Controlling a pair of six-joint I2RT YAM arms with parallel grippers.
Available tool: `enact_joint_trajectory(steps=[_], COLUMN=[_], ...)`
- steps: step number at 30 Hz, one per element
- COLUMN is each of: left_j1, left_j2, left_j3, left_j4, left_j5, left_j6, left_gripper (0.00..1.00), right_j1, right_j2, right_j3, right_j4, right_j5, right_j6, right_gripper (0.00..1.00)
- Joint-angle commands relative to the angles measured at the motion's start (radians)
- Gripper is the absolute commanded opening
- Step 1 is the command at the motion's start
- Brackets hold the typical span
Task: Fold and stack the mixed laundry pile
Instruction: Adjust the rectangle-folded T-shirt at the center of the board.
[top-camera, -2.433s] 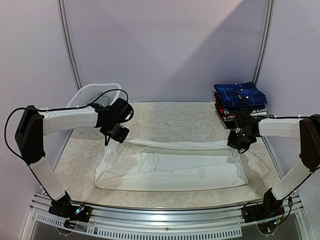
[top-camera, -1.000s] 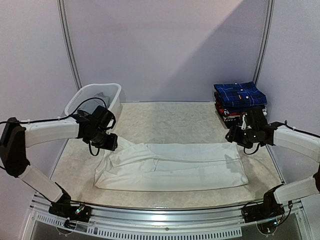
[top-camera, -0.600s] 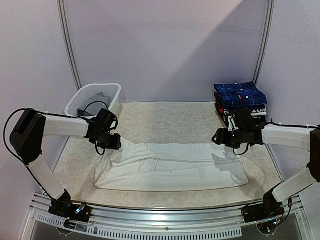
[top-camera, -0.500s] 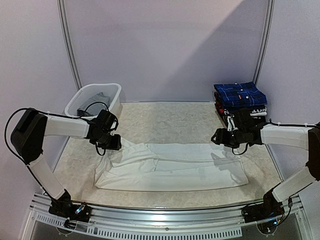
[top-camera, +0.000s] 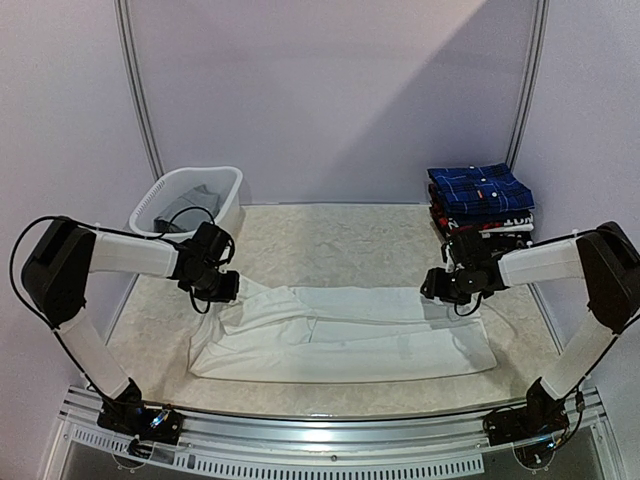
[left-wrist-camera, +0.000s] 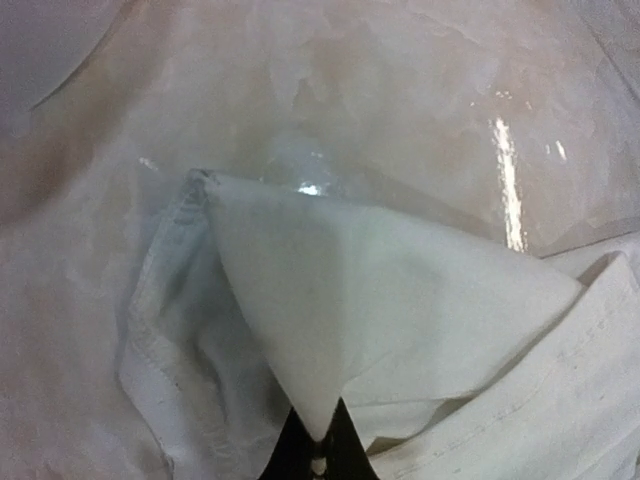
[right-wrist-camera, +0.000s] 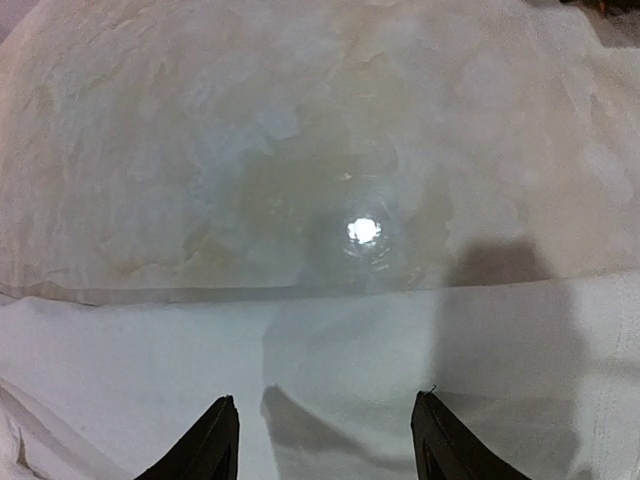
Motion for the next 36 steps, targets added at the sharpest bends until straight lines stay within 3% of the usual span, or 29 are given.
enact_joint_trajectory(steps=[1, 12, 16, 22, 24, 29, 36], left_j1=[0.009, 0.01, 0.002, -0.029, -0.054, -0.14, -0.243], left_j2=[-0.061, -0.056, -0.111, -0.286, -0.337, -0.353, -0.106], left_j3=[-0.012, -0.04, -0.04, -0.019, -0.017, -0.003, 0.134], left_j4=[-0.13, -0.204, -0.238, -0.327, -0.326, -0.247, -0.221], left_j5=[-0.078, -0.121, -0.111, -0.234, -0.263, -0.218, -0.175], left_j6=[-0.04, -0.122, -0.129, -0.127, -0.107, -0.003, 0.068], left_gripper=[0.0, 0.03, 0.16, 0.52, 0.59, 0.58, 0.48], right_j1=[0.005, 0.004, 0.004, 0.004, 0.004, 0.004, 0.005], right_j2=[0.033, 0.059, 0.045, 0.003, -0.007, -0.016, -0.058], right_j3=[0.032, 0.055, 0.052, 0.048, 0.045, 0.045, 0.029], right_j4=[-0.054, -0.11, -0.113, -0.106, -0.096, -0.087, -0.077], right_j5=[0.091, 0.128, 0.127, 0.112, 0.098, 0.078, 0.072], right_j6=[0.03, 0.053, 0.05, 0.038, 0.035, 0.031, 0.031], right_gripper=[0.6, 0.6, 0.6, 0.6, 0.6, 0.6, 0.61])
